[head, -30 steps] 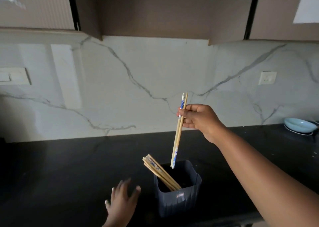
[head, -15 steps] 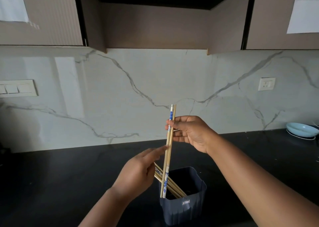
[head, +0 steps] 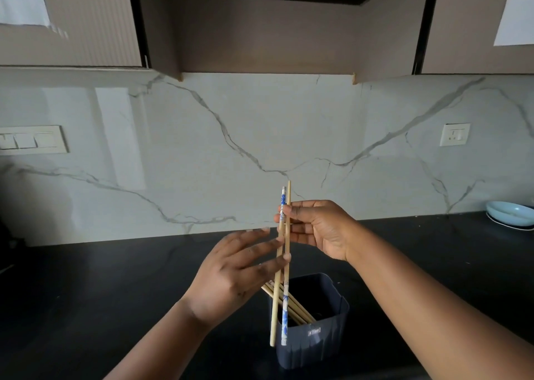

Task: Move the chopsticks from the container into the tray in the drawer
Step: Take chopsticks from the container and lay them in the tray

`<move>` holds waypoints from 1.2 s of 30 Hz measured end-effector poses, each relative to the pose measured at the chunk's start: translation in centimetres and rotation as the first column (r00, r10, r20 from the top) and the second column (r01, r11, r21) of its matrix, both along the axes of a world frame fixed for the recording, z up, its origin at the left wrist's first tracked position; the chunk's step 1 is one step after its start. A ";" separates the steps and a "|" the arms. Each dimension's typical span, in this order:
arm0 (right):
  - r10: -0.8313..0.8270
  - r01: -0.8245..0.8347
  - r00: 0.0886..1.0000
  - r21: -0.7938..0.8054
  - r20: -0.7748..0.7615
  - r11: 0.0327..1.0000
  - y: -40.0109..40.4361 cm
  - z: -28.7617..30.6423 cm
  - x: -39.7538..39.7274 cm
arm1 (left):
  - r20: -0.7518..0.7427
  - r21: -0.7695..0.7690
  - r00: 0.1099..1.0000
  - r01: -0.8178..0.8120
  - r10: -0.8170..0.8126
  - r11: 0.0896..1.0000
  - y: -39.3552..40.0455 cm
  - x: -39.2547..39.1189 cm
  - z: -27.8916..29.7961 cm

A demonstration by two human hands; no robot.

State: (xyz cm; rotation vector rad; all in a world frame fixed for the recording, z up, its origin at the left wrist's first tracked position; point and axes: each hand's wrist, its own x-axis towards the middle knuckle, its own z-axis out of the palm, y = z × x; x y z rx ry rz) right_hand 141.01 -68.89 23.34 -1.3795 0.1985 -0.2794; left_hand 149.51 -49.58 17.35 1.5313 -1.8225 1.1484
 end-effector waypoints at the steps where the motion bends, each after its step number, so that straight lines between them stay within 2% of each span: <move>1: -0.006 0.007 1.000 0.027 -0.008 1.000 -0.2 -0.1 -0.2 | -0.045 -0.015 0.998 0.039 -0.039 0.999 0.1 -0.2 0.7; 2: -0.017 0.018 1.000 0.047 -0.016 0.999 -0.4 -0.1 -0.3 | -0.133 -0.034 0.988 0.073 -0.077 0.997 0.2 -0.5 1.6; 3: -0.034 0.035 0.999 0.049 -0.025 0.998 -0.6 -0.2 -0.5 | -0.299 -0.062 0.947 0.102 -0.116 0.993 0.3 -1.0 2.6; 4: -0.059 0.060 0.998 0.026 -0.030 0.998 -0.8 -0.2 -0.7 | -0.535 -0.093 0.832 0.115 -0.147 0.989 0.3 -1.4 3.8; 5: -0.084 0.084 0.996 -0.013 -0.027 0.996 -0.9 -0.1 -0.9 | -0.768 -0.111 0.619 0.122 -0.163 0.986 0.1 -1.7 5.2; 6: -0.101 0.100 0.995 -0.050 -0.014 0.994 -1.0 0.0 -1.1 | -0.914 -0.095 0.383 0.128 -0.138 0.987 -0.1 -1.7 6.5; 7: -0.104 0.104 0.995 -0.075 0.004 0.992 -1.0 0.1 -1.2 | -0.978 -0.027 0.202 0.137 -0.054 0.990 -0.3 -1.4 7.6; 8: -0.097 0.098 0.995 -0.082 0.022 0.992 -0.9 0.2 -1.3 | -0.994 0.069 0.094 0.154 0.055 0.986 -0.5 -1.0 8.6; 9: -0.083 0.086 0.996 -0.079 0.037 0.993 -0.8 0.3 -1.3 | -0.987 0.158 0.036 0.174 0.155 0.972 -0.7 -0.7 9.3; 11: -0.061 0.065 0.996 -0.071 0.058 0.995 -0.4 0.6 -1.4 | -0.968 0.247 0.004 0.190 0.250 0.950 -1.1 -0.5 9.5; 17: -0.040 0.041 0.998 -0.013 0.057 0.999 0.2 0.7 -1.1 | -0.952 0.299 -0.021 0.135 0.304 0.945 -3.6 -1.4 7.3; 27: -0.107 0.106 0.994 -0.045 -0.017 0.993 0.4 -0.8 -1.2 | -0.954 0.292 0.096 0.067 0.285 0.954 -5.0 -2.4 4.0; 32: -0.138 0.135 0.990 -0.129 -0.017 0.982 0.6 -1.2 -1.4 | -0.985 0.174 0.019 0.102 0.173 0.980 -5.5 -2.5 2.5; 36: -0.179 0.177 0.984 -0.279 0.019 0.944 0.9 -3.2 -2.4 | -0.989 0.136 -0.034 0.136 0.142 0.981 -5.6 -2.7 1.1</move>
